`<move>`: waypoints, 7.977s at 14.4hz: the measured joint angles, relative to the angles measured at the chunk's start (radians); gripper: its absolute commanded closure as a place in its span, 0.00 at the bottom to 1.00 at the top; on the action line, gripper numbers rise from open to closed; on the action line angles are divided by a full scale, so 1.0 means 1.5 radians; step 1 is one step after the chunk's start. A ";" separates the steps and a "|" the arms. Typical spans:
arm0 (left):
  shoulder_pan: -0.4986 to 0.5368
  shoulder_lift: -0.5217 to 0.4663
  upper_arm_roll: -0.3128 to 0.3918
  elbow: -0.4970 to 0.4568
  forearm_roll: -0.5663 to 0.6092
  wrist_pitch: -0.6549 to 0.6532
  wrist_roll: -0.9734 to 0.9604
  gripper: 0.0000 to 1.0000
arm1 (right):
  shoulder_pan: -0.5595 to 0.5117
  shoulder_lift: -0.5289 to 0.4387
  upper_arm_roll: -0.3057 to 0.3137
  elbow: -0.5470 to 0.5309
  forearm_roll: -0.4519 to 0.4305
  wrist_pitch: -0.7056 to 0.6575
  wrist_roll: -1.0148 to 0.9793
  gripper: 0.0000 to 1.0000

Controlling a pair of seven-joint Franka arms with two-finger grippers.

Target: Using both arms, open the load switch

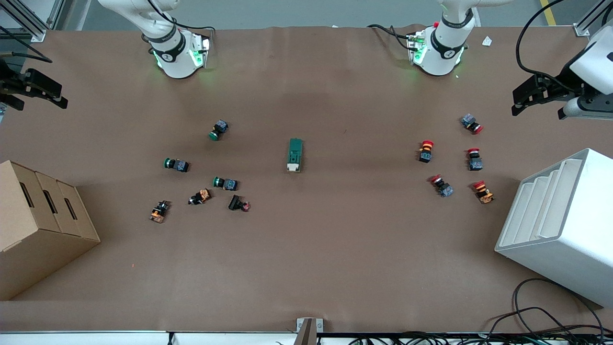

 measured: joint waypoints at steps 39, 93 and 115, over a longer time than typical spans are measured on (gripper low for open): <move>-0.557 0.436 -0.171 -0.254 0.996 0.529 -1.614 0.01 | 0.044 0.232 0.002 -0.010 0.029 0.135 0.180 0.00; -0.662 0.577 -0.165 -0.220 1.165 0.315 -1.716 0.00 | 0.488 0.546 0.034 0.085 0.181 0.198 1.284 0.00; -0.656 0.576 -0.166 -0.208 1.135 0.314 -1.664 0.00 | 0.361 0.442 0.014 0.066 0.110 0.156 0.836 0.00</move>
